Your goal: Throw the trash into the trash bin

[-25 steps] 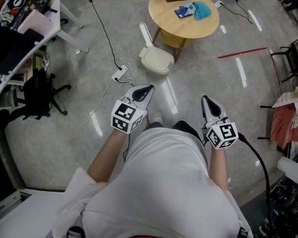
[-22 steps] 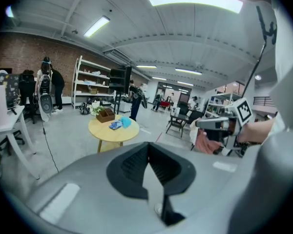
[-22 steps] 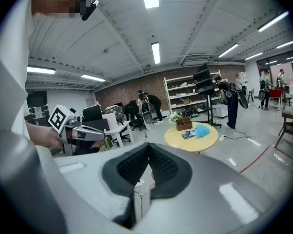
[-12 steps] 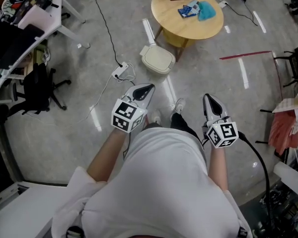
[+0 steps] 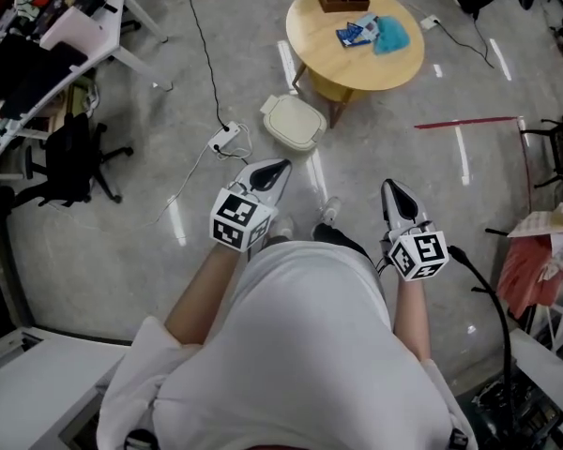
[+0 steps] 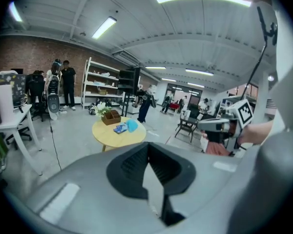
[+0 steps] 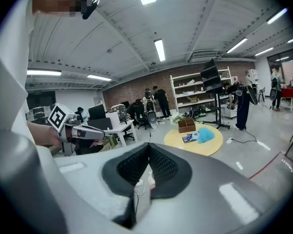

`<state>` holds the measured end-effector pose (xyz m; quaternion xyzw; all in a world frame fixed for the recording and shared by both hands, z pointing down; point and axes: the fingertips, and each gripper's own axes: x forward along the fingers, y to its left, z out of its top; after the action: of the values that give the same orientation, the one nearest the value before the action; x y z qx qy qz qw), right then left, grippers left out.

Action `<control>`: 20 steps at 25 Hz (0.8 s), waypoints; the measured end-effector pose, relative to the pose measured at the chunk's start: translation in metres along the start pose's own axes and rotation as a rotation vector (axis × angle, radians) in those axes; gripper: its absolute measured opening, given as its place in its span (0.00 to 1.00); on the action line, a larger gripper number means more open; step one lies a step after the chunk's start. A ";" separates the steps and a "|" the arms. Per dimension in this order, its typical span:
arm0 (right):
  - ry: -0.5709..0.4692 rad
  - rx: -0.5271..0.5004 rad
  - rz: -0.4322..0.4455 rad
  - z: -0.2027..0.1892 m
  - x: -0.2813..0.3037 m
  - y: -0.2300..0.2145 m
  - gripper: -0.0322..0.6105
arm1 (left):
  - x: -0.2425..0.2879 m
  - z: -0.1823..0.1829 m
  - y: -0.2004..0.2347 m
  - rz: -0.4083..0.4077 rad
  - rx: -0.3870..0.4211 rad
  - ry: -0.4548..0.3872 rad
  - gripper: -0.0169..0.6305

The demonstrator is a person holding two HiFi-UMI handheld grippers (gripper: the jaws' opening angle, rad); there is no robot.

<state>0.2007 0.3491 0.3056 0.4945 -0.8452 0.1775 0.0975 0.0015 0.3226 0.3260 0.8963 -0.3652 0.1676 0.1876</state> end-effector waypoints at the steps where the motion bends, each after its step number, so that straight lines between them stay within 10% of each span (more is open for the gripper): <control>1: 0.003 -0.002 0.008 0.001 0.002 -0.006 0.05 | 0.004 0.002 -0.001 0.008 -0.002 0.000 0.03; 20: 0.067 -0.041 0.208 -0.003 0.029 -0.086 0.05 | 0.083 0.021 -0.017 0.141 0.008 0.029 0.03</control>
<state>0.2616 0.2887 0.3357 0.3957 -0.8917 0.1859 0.1170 0.0728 0.2750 0.3403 0.8666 -0.4239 0.1947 0.1772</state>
